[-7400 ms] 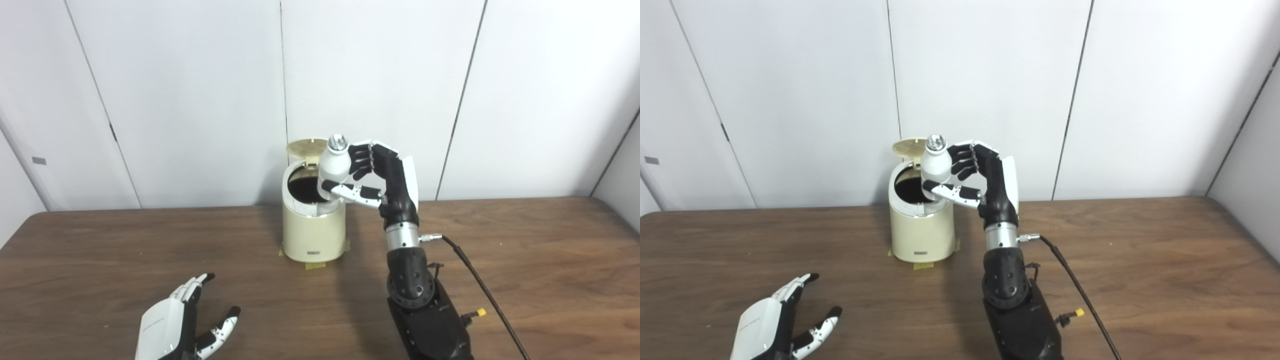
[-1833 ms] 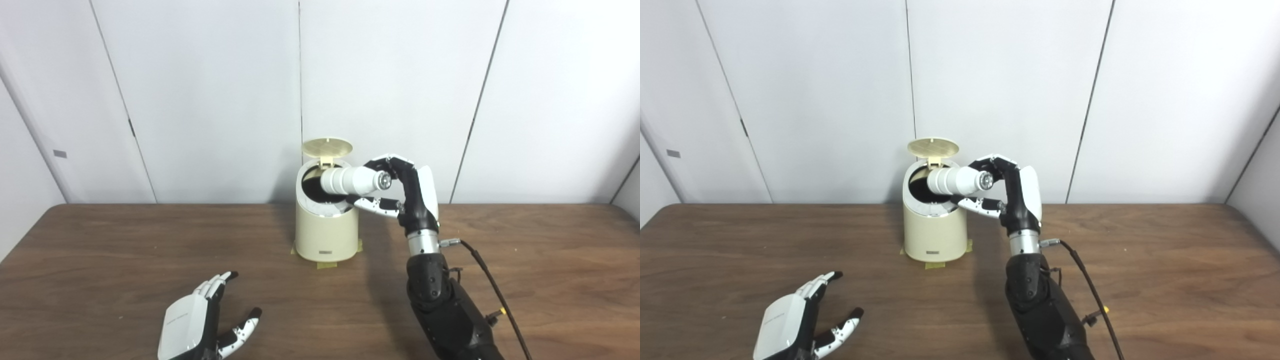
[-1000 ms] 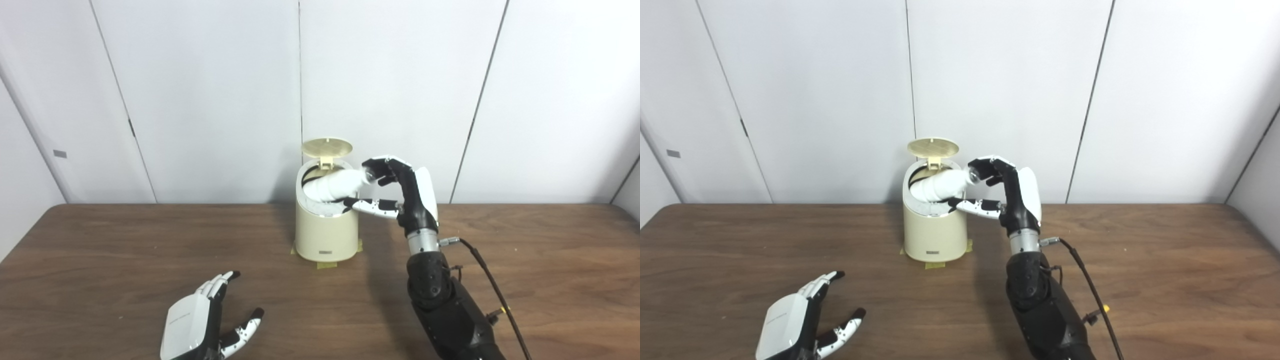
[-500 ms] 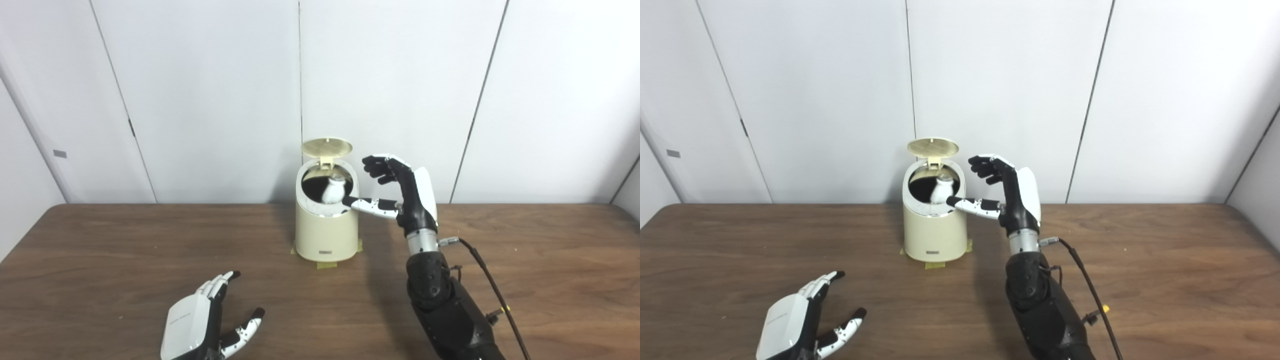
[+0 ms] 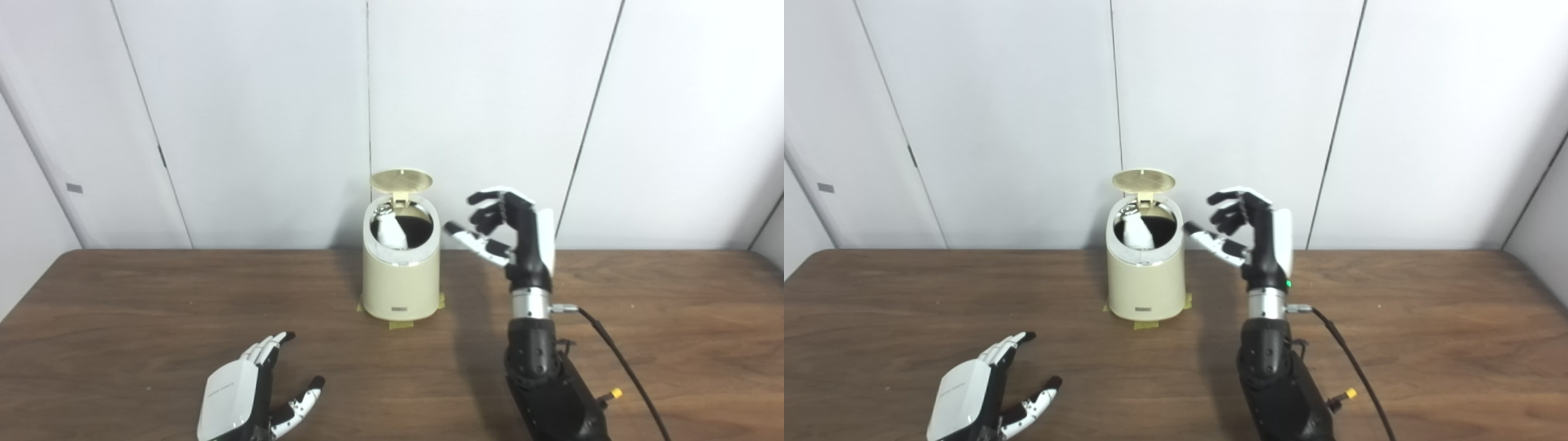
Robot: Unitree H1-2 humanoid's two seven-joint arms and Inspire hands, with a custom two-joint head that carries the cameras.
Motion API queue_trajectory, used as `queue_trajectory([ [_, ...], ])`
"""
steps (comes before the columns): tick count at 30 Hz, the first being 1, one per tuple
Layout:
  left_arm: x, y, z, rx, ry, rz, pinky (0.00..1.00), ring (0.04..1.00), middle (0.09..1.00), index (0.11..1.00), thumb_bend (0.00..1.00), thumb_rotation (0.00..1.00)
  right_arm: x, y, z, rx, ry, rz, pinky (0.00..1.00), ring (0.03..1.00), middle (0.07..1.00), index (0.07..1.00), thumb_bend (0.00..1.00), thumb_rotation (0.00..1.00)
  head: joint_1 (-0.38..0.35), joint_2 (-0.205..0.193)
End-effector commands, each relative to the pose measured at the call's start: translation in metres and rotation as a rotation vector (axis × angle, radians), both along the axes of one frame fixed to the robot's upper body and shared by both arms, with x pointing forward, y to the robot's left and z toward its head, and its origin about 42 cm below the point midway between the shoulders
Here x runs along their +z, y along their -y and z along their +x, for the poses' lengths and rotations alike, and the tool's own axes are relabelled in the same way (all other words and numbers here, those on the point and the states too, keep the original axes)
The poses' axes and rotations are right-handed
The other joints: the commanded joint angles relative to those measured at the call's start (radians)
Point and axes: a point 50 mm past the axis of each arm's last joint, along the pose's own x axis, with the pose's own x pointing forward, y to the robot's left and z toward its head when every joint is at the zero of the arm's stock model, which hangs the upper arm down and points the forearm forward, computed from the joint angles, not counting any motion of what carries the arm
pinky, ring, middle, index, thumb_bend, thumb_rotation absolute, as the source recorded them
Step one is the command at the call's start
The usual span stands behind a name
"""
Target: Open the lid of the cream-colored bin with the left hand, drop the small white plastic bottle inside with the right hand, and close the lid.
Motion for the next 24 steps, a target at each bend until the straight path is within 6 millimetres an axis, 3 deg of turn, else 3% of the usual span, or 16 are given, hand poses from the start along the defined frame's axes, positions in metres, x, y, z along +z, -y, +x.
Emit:
queue_trajectory([
  [1,0.007,0.002,0.007,-0.011,0.028,-0.003,0.80,0.883,0.878,0.874,0.55,0.49,0.018,0.010,-0.007,0.019,0.108,0.031,0.28,0.342,0.448,0.491,0.52,0.02,-0.002,0.000],
  [3,0.007,0.001,0.007,-0.010,0.030,-0.003,0.80,0.881,0.877,0.872,0.55,0.50,0.008,0.024,-0.026,0.056,0.082,-0.009,0.36,0.434,0.473,0.495,0.52,0.01,-0.012,0.001],
  [4,0.007,0.000,0.007,-0.009,0.031,-0.002,0.80,0.879,0.875,0.871,0.54,0.50,0.005,0.028,-0.033,0.071,0.067,-0.024,0.43,0.508,0.554,0.496,0.50,0.10,-0.011,0.000],
  [6,0.007,-0.002,0.007,-0.010,0.031,-0.002,0.80,0.879,0.875,0.872,0.54,0.50,-0.004,0.038,-0.049,0.116,0.034,-0.033,0.49,0.569,0.616,0.496,0.49,0.14,-0.013,0.001],
  [7,0.007,-0.003,0.007,-0.010,0.031,-0.002,0.80,0.880,0.876,0.872,0.54,0.50,-0.006,0.041,-0.054,0.133,0.027,-0.035,0.54,0.624,0.666,0.637,0.45,0.37,-0.014,-0.001],
  [10,0.006,-0.005,0.008,-0.011,0.022,0.003,0.80,0.884,0.880,0.876,0.53,0.52,-0.016,0.050,-0.071,0.198,-0.018,-0.060,0.64,0.727,0.761,0.790,0.44,0.61,-0.021,-0.002],
  [13,0.005,-0.006,0.008,-0.009,0.018,0.002,0.80,0.885,0.882,0.878,0.52,0.53,-0.028,0.059,-0.087,0.266,-0.079,-0.115,0.77,0.846,0.881,0.928,0.53,0.77,-0.021,-0.003],
  [16,0.004,-0.009,0.008,-0.006,0.019,0.001,0.79,0.879,0.878,0.874,0.52,0.54,-0.037,0.063,-0.101,0.302,-0.148,-0.137,0.85,0.920,0.964,0.992,0.60,0.79,-0.022,-0.002],
  [18,0.003,-0.010,0.008,-0.006,0.022,0.001,0.79,0.876,0.874,0.869,0.52,0.54,-0.041,0.064,-0.108,0.275,-0.166,-0.145,0.84,0.906,0.951,0.974,0.59,0.76,-0.022,-0.001],
  [20,0.003,-0.011,0.008,-0.004,0.023,0.003,0.79,0.873,0.872,0.866,0.51,0.54,-0.044,0.062,-0.113,0.238,-0.172,-0.133,0.79,0.859,0.898,0.919,0.53,0.72,-0.022,0.000],
  [24,0.002,-0.013,0.008,-0.002,0.017,0.007,0.79,0.876,0.875,0.870,0.51,0.56,-0.051,0.058,-0.119,0.197,-0.181,-0.099,0.66,0.739,0.744,0.757,0.29,0.58,-0.022,-0.001],
])
